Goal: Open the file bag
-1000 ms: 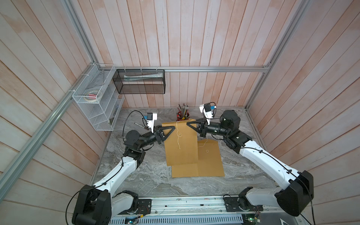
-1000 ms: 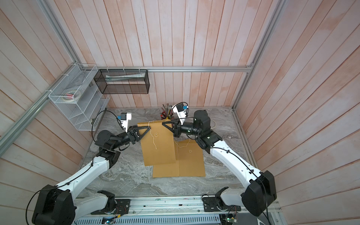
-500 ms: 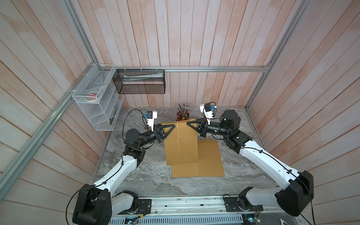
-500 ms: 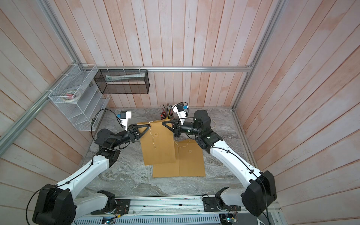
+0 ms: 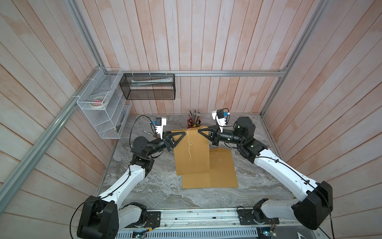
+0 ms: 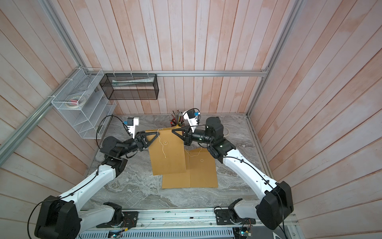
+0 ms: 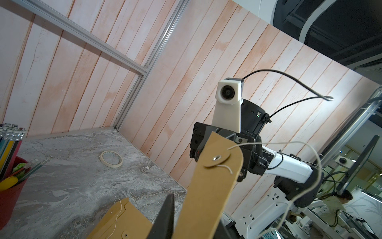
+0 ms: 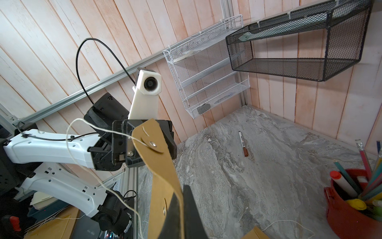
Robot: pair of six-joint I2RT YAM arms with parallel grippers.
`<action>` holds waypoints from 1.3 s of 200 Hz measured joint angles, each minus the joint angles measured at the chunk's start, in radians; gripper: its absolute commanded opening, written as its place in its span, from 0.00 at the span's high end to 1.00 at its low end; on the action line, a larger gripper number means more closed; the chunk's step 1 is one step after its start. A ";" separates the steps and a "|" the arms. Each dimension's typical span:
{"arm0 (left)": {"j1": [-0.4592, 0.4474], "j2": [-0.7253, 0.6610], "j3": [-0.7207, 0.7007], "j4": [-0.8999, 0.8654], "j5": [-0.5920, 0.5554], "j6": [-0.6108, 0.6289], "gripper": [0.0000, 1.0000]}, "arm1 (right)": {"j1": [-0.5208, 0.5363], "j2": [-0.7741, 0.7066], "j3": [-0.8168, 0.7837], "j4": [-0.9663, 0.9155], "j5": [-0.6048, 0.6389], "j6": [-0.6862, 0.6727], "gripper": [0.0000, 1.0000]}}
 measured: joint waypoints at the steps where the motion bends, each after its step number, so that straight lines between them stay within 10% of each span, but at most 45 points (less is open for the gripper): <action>1: 0.000 0.000 0.000 0.000 0.000 0.000 0.73 | 0.000 0.000 0.000 0.000 0.000 0.000 1.00; 70: 0.036 -0.003 0.001 0.003 0.000 -0.002 0.73 | 0.000 0.000 0.000 -0.010 0.000 -0.006 1.00; 159: 0.042 0.007 0.001 0.050 0.008 -0.038 1.00 | 0.000 0.021 0.008 -0.006 -0.015 -0.005 1.00; 260: 0.082 -0.027 -0.007 0.089 -0.010 -0.054 1.00 | -0.001 0.014 -0.027 -0.014 -0.003 0.005 0.70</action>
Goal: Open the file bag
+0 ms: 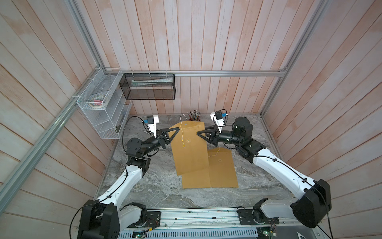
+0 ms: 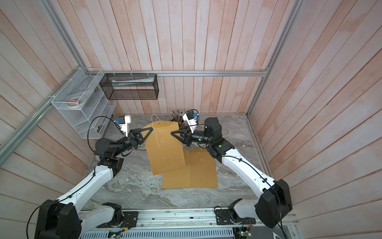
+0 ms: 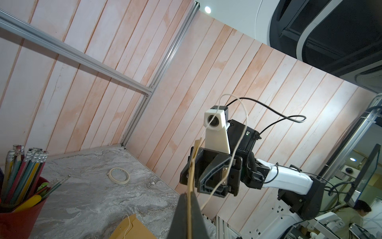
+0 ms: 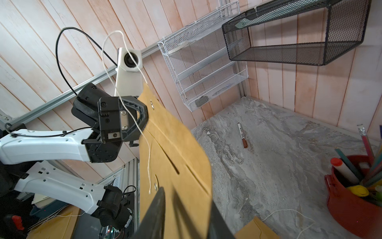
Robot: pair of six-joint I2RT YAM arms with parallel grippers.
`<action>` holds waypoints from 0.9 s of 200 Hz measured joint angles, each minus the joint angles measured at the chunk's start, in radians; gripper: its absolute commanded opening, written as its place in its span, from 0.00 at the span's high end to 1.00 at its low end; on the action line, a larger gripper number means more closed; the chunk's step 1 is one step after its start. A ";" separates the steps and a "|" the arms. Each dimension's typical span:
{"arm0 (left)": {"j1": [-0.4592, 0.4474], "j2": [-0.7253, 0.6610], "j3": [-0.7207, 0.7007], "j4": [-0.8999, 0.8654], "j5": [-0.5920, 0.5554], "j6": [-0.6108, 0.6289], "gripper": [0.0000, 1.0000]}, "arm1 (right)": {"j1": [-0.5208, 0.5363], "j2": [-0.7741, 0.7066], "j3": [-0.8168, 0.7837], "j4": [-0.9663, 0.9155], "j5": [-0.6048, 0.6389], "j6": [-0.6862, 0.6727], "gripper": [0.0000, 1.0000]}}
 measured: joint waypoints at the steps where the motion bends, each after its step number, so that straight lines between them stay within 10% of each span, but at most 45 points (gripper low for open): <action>1: 0.000 0.000 0.000 0.000 -0.001 0.000 1.00 | 0.000 0.000 -0.001 0.000 0.000 0.000 0.70; 83: 0.014 0.000 -0.034 0.002 -0.018 -0.002 1.00 | 0.005 -0.013 -0.075 0.021 -0.017 0.035 1.00; 127: 0.018 0.001 -0.064 -0.013 -0.034 0.007 1.00 | 0.008 -0.014 -0.112 0.054 -0.018 0.059 1.00; 180: 0.066 0.006 -0.137 -0.024 -0.050 0.021 0.77 | 0.018 -0.014 -0.126 0.040 -0.008 0.093 1.00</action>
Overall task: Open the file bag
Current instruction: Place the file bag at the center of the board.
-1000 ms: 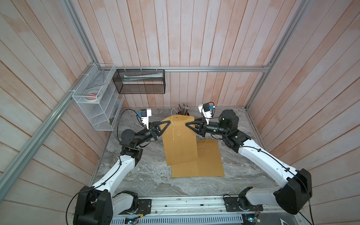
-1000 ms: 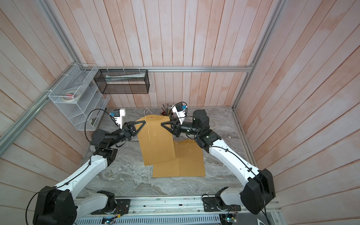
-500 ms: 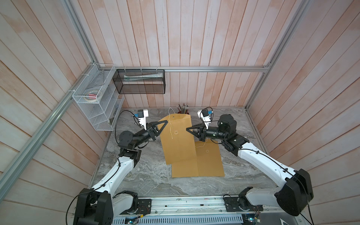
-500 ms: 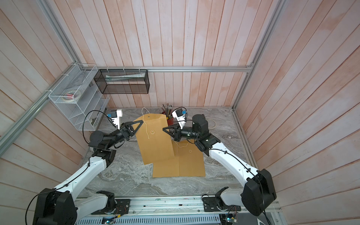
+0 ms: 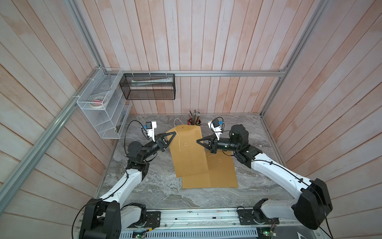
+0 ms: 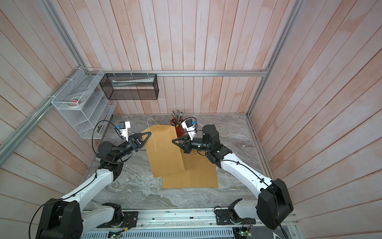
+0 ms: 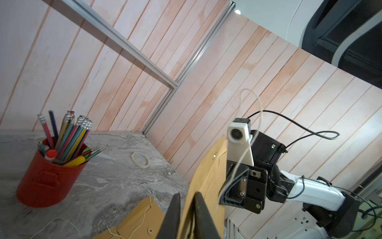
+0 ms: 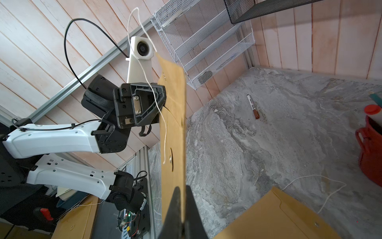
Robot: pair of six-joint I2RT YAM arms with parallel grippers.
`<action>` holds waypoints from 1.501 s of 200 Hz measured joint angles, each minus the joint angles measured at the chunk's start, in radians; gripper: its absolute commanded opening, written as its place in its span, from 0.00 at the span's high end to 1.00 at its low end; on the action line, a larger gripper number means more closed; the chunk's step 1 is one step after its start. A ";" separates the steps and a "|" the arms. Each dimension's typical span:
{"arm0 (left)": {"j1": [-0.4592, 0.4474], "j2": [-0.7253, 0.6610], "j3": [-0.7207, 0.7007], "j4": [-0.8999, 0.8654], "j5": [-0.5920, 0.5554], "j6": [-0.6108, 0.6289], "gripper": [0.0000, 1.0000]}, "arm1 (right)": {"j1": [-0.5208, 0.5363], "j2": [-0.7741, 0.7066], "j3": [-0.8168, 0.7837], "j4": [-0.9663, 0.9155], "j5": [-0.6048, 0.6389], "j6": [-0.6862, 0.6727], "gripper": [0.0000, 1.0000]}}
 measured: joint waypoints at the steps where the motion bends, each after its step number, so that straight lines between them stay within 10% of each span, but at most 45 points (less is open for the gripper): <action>1: 0.001 0.000 -0.001 -0.001 0.000 0.001 0.77 | 0.000 0.000 0.000 0.000 0.000 0.000 1.00; 95: 0.180 -0.202 -0.095 -0.275 -0.070 0.072 0.69 | -0.003 0.066 -0.021 0.023 0.081 0.089 1.00; 300: 0.210 -0.439 -0.095 -0.686 -0.176 0.217 0.68 | 0.199 0.480 -0.031 0.293 0.296 0.488 1.00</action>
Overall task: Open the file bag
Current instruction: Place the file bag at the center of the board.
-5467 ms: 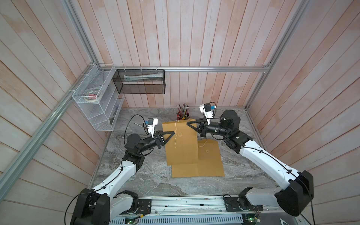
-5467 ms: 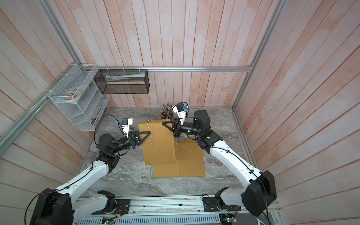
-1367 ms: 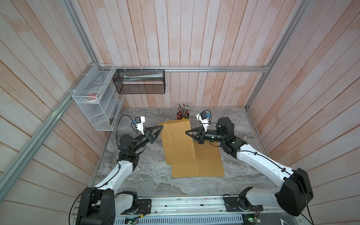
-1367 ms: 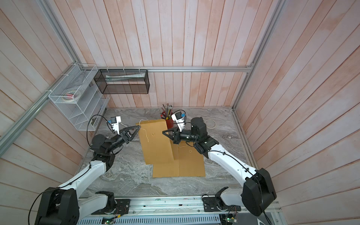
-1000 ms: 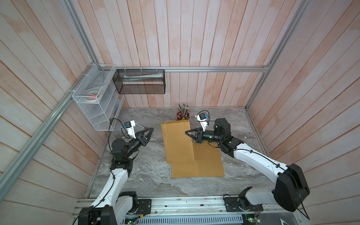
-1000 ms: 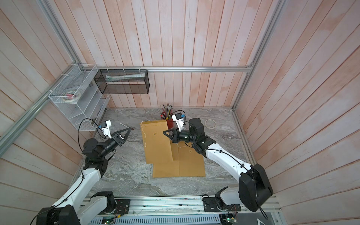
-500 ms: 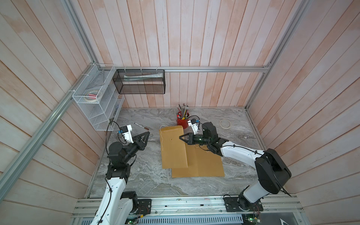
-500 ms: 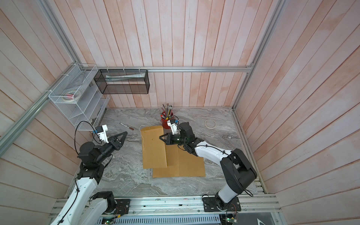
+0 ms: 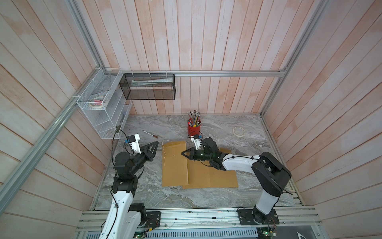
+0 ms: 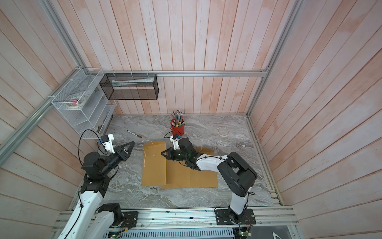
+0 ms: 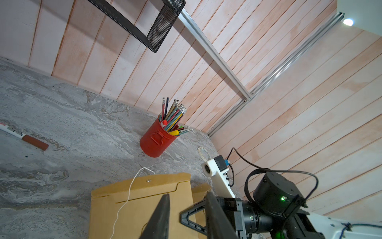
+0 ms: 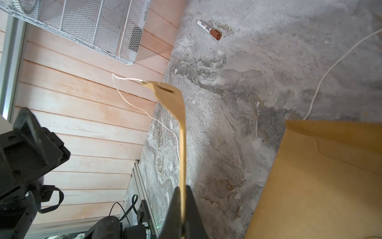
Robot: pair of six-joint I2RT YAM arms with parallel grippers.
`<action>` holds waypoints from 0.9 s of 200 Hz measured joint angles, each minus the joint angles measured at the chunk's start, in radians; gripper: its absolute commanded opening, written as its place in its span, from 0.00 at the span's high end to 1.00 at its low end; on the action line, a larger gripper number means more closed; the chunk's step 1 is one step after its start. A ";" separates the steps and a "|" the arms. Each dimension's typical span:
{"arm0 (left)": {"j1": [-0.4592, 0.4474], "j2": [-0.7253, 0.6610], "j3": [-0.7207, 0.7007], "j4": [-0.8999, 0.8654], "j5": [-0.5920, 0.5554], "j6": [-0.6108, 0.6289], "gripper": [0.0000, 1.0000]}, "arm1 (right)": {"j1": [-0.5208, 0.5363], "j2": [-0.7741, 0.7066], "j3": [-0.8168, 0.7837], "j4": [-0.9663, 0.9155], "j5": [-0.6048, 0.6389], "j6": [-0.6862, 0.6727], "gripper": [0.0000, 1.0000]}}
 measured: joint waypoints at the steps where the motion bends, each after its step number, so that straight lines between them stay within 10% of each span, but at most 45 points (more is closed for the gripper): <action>1: 0.000 0.000 0.000 0.000 0.000 0.000 0.68 | 0.000 0.001 0.000 0.000 0.000 0.001 1.00; 180: 0.003 0.016 0.000 -0.026 0.000 0.009 0.68 | 0.075 0.178 0.091 0.035 0.028 0.097 1.00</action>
